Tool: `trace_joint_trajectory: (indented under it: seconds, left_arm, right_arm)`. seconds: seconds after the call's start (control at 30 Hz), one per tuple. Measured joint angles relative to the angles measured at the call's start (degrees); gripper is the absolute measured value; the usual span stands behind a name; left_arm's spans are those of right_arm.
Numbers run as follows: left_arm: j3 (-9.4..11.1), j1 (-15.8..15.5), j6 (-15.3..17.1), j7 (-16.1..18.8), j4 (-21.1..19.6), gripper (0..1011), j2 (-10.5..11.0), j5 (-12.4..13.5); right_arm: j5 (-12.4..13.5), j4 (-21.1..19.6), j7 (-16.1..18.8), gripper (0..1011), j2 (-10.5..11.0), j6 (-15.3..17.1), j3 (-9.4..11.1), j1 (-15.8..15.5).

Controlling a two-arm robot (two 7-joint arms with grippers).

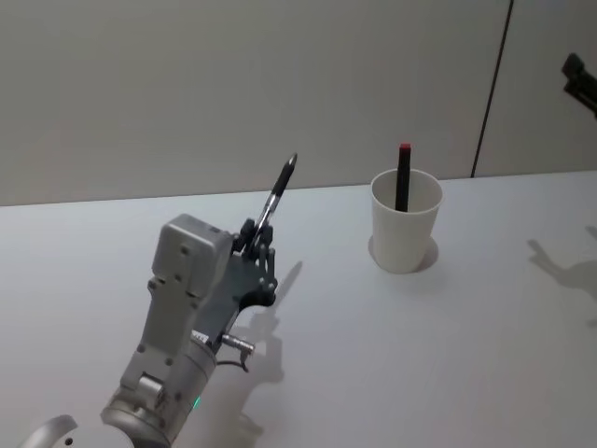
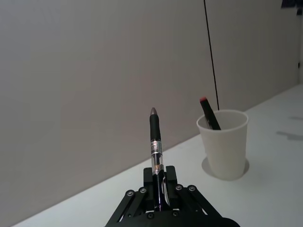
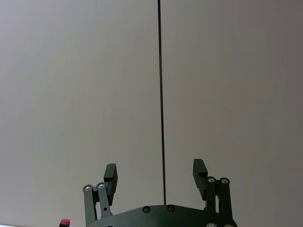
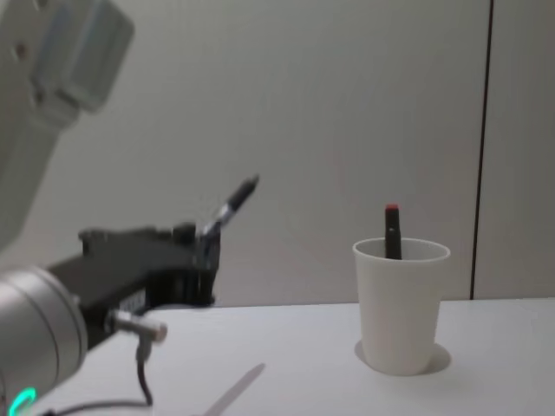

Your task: Place the pen into the pen holder.

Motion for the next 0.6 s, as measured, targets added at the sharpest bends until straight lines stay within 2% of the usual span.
trace_joint_trajectory:
  seconds: [0.2, 0.33, 0.43, 0.6]
  left_arm:
    - [-0.3, -0.6, -4.9, -1.9, -0.5, 156, -0.9, 0.1]
    - [-0.3, -1.2, -6.9, -3.4, -0.3, 156, -1.7, -0.2]
    - [-0.4, -2.1, -9.3, -5.9, 0.4, 156, -2.8, -1.3]
    - [-0.4, -3.3, -11.6, -8.9, 1.5, 156, -4.0, -2.6]
  right_arm:
    - [0.0, 0.0, 0.0, 1001, 0.0, 0.0, 0.0, 0.0]
    - [0.0, 0.0, 0.0, 1001, 0.0, 0.0, 0.0, 0.0]
    - [0.0, 0.0, 0.0, 1001, 0.0, 0.0, 0.0, 0.0]
    - [0.0, 0.2, 0.2, 1001, -0.1, 0.0, -0.1, 0.1]
